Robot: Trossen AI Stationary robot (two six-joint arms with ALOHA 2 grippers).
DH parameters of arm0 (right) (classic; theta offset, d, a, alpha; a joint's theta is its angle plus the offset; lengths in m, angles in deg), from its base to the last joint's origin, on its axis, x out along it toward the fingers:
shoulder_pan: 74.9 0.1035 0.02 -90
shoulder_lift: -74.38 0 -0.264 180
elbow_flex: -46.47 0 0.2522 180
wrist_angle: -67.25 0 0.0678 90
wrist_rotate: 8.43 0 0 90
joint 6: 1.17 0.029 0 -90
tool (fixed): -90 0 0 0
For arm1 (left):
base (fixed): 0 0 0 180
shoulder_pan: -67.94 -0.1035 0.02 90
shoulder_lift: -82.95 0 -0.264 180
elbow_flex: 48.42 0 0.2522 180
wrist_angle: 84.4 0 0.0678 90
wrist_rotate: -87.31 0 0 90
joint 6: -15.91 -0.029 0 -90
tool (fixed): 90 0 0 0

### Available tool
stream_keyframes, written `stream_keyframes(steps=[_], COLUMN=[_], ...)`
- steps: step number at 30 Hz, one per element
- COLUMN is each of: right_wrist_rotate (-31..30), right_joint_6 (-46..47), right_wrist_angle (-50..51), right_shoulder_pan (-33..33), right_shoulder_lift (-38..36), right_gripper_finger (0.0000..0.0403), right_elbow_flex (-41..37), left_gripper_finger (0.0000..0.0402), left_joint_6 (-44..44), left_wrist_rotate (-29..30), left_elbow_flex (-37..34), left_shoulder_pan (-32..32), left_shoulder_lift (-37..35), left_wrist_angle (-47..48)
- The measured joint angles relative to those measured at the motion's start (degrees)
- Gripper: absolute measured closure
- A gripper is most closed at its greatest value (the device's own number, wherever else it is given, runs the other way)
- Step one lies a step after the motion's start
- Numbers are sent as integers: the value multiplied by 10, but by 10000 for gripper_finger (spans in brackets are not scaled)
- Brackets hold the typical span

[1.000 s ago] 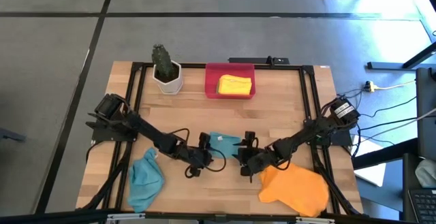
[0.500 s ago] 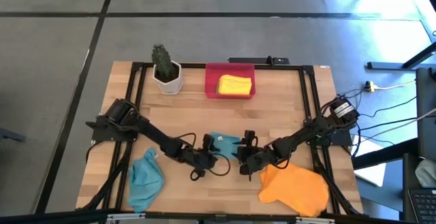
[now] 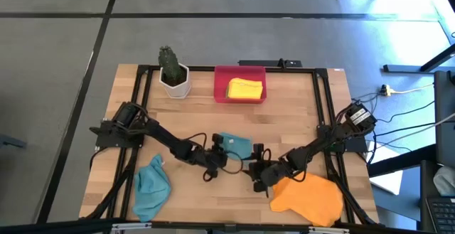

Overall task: Fold microfiber towels
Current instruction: Put the top blue microfiber cloth into the red bin

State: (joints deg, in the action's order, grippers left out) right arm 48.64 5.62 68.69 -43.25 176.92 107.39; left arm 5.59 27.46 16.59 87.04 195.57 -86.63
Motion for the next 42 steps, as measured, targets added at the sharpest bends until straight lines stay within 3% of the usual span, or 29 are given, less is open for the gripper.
stream_keyframes(steps=[14,24,33,37,42], right_wrist_rotate=[-56,-95,-95,-95,-95], right_joint_6=[-57,24,34,35,36], right_wrist_angle=[9,150,184,193,197], right_shoulder_pan=[0,-4,-4,-4,-8], right_shoulder_lift=[0,0,0,0,0], right_gripper_finger=[191,191,193,225,323], right_elbow_flex=[0,0,0,0,0], left_gripper_finger=[400,401,401,401,401], left_joint_6=[38,41,43,43,43], left_wrist_rotate=[-33,-36,-41,-41,-41], left_elbow_flex=[89,111,112,112,112], left_shoulder_pan=[-28,-27,-26,-26,-26], left_shoulder_lift=[0,-1,-2,-2,-2], left_wrist_angle=[83,113,115,115,116])
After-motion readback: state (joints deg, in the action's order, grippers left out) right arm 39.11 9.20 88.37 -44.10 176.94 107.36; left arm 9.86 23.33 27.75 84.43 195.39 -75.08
